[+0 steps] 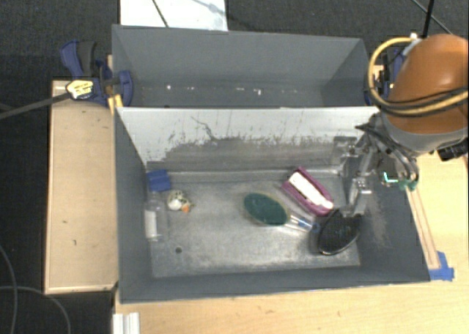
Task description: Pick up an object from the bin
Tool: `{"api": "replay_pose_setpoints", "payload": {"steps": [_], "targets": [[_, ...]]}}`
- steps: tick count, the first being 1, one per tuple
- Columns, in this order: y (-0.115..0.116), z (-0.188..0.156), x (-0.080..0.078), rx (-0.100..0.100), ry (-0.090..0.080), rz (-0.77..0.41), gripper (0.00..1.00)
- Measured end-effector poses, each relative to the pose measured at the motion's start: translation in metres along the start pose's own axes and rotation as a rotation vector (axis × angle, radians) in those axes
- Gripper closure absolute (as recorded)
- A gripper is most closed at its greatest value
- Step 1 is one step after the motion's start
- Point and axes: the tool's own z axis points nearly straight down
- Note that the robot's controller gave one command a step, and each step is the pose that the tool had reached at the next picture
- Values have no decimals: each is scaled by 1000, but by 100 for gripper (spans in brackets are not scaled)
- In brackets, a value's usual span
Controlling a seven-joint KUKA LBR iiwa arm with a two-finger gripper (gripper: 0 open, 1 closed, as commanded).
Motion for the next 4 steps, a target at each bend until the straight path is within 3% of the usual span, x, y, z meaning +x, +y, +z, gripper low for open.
{"api": "replay_pose_setpoints", "payload": {"steps": [1,2,3,4], "targets": [[-5,87,38,0,3,-121,0],[-38,155,32,1,0,-806,0],[-36,154,31,-1,-2,-808,100],[-33,34,47,6,-10,-813,100]]}}
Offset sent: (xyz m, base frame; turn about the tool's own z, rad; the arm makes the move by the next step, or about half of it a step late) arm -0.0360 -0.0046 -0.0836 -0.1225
